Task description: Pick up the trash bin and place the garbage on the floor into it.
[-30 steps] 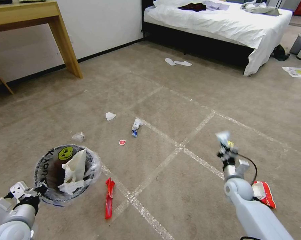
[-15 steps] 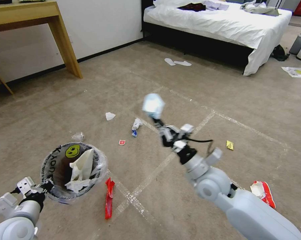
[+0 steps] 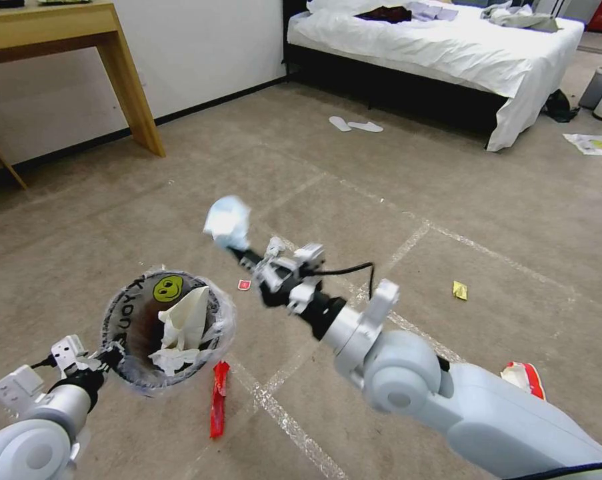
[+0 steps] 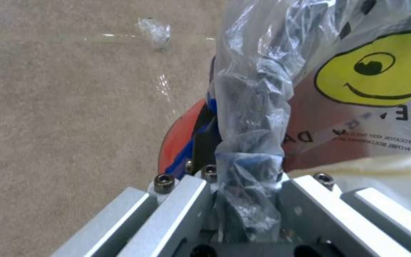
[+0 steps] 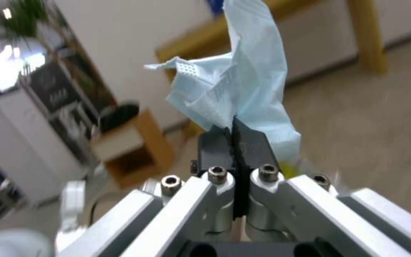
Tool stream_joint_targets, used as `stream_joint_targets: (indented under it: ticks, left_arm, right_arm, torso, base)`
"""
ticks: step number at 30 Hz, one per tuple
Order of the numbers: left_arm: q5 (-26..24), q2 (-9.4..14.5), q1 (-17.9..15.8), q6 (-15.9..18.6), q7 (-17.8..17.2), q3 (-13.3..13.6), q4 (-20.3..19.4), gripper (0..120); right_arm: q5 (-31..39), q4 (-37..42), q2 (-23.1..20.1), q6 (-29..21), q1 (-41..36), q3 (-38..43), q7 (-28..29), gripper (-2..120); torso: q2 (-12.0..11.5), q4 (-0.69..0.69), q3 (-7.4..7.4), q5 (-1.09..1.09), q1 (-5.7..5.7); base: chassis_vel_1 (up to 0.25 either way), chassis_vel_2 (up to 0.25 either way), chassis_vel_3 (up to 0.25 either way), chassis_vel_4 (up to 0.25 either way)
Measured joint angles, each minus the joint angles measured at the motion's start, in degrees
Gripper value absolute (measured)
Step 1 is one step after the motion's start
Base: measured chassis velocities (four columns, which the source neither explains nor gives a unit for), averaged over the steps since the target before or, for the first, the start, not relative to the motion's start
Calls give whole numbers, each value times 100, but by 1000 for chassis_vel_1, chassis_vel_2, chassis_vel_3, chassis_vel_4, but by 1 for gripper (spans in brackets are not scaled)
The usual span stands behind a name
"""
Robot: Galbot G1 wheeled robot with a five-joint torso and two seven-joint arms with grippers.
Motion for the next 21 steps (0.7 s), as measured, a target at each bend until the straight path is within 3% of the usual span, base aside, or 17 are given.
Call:
stream_joint_targets:
  ticks: [3,6,11,21]
  left_arm:
    - [-5,53,-35,12,-5,20,37,1]
    - [-12,65,-42,14,-7,20,43,1]
    - [-109,172,-90,21,-41,-28,54,1]
    - [-198,227,-121,30,-67,-70,50,1]
  right_arm:
    - [301,-37,284,-365,424,-627,556,0]
    - [379,-57,348,-443,495,-715,685,0]
    - [846,-211,807,-966,910,-1218,1452,0]
    - [988,-644,1381,-1477,1009,-1609,2001,0]
  torso:
    - [0,0,0,0,0]
    - [0,0,1,0,0]
    - [0,0,0,-1,0]
    - [0,-1,0,0,0]
  base:
    - [0,0,0,0]
    - [0,0,0,0]
    - [0,0,0,0]
    - [0,0,0,0]
